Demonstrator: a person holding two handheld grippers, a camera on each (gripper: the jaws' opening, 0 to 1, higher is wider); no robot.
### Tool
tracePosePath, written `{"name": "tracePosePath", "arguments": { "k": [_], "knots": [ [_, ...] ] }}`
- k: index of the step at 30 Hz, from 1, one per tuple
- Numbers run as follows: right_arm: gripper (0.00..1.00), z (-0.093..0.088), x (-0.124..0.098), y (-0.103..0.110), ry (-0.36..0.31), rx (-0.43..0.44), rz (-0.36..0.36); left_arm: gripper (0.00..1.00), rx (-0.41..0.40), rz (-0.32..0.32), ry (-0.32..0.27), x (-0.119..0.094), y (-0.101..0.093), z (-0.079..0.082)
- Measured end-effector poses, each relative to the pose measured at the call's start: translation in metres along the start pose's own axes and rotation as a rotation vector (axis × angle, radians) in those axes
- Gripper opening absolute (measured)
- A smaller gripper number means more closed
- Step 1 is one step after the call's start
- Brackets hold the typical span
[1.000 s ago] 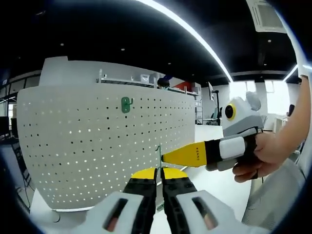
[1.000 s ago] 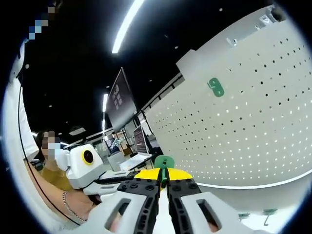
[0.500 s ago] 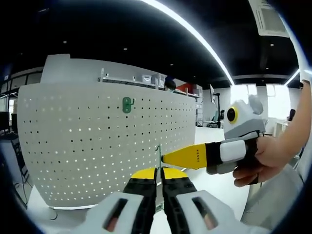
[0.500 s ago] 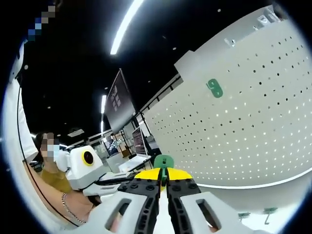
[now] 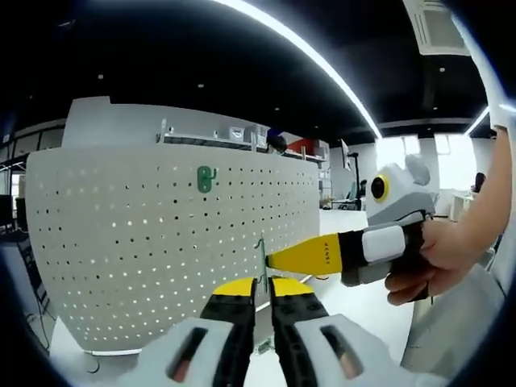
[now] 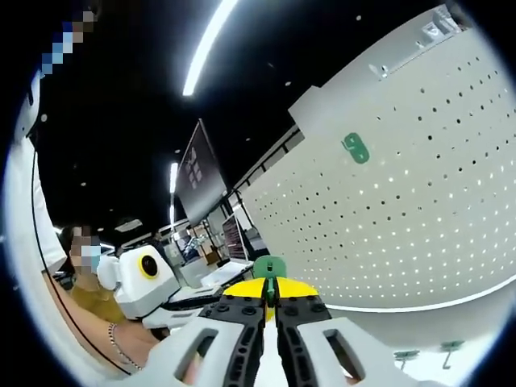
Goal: Insert the hook assembly into the mounting plate slot until the hook locks in place.
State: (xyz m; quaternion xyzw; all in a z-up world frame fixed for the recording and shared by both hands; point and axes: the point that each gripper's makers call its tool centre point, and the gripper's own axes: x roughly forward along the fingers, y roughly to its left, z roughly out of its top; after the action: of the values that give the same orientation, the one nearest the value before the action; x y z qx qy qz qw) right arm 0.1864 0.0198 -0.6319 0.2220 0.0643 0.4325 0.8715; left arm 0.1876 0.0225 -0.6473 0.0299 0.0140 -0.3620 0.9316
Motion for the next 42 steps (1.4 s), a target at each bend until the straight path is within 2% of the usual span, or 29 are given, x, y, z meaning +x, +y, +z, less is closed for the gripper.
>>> {"name": "tracePosePath", "arguments": {
  "k": [4,8,11,14,17,21,25,33,42],
  "knots": [
    [0.00,0.000,0.000,0.001,0.004,0.000,0.002,0.32,-0.013,0.004,-0.002,0.001,0.004,0.000],
    [0.00,-0.001,0.000,0.001,0.006,0.000,0.005,0.52,-0.018,0.014,0.034,0.003,0.007,-0.009],
    [0.00,-0.001,0.000,0.000,0.006,0.003,0.005,0.65,-0.021,0.016,0.037,0.004,0.007,-0.012],
    [0.00,-0.001,0.000,-0.001,0.004,0.008,0.002,0.74,-0.009,0.014,0.053,0.006,0.005,-0.016],
    [0.01,-0.001,0.000,-0.001,0.004,0.010,0.002,0.77,-0.010,0.007,0.060,0.006,0.004,-0.017],
    [0.00,-0.001,0.001,-0.001,0.004,0.004,0.003,0.75,-0.011,0.002,0.064,0.007,0.004,-0.018],
    [0.01,0.006,0.000,-0.002,0.006,-0.047,-0.005,0.73,-0.012,0.002,0.074,0.006,0.004,-0.021],
    [0.01,0.042,-0.005,-0.019,-0.026,-0.143,-0.063,0.73,-0.041,-0.026,0.137,0.000,-0.002,-0.046],
    [0.01,0.071,-0.007,-0.038,-0.035,-0.239,-0.138,0.71,-0.051,-0.052,0.213,-0.011,-0.006,-0.069]
  ]
}}
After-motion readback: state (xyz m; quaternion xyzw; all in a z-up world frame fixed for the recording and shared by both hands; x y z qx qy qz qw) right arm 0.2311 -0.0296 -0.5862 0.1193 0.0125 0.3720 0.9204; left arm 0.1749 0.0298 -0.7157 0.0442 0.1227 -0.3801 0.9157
